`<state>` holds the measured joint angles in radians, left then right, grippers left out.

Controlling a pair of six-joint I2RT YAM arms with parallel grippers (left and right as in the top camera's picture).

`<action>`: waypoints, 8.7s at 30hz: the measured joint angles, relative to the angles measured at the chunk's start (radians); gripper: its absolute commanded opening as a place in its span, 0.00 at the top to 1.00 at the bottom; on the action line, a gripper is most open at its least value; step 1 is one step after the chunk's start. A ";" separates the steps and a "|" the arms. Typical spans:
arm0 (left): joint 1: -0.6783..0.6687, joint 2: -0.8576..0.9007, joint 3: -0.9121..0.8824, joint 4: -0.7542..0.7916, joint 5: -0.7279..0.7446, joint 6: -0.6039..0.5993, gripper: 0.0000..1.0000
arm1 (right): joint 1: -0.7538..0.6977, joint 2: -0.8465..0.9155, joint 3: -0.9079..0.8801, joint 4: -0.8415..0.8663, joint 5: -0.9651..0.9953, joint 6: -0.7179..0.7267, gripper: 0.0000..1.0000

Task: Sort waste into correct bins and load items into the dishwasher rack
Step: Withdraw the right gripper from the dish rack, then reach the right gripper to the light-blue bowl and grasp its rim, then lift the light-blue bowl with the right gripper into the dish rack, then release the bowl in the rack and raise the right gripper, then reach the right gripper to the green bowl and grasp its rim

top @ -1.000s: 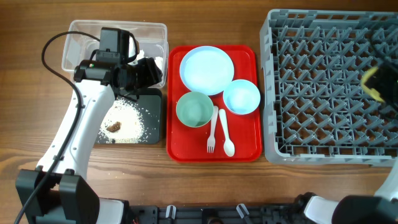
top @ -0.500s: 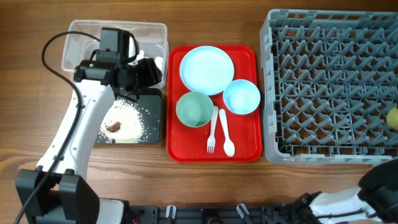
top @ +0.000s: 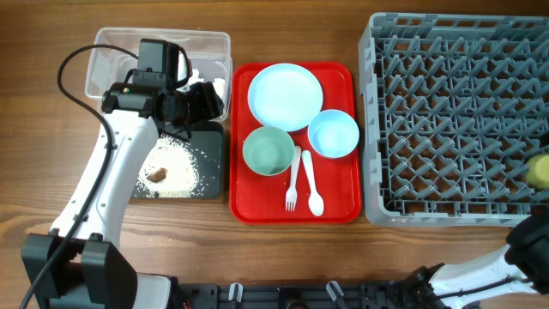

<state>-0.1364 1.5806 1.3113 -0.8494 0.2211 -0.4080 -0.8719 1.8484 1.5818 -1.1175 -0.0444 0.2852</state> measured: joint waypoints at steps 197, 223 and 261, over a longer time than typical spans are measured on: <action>0.000 0.000 0.000 -0.097 -0.045 0.003 0.14 | 0.608 0.342 0.038 1.108 1.294 -0.762 0.72; 0.000 0.000 0.000 -0.098 -0.045 0.003 0.14 | 0.797 0.135 0.030 0.765 1.021 -0.643 0.32; 0.078 0.000 0.000 -0.269 -0.322 -0.209 0.00 | 1.445 0.216 0.027 0.095 -0.177 -0.010 0.54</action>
<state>-0.0586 1.5806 1.3113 -1.1183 -0.1009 -0.6167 0.5735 2.0644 1.6085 -1.0222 -0.2218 0.2749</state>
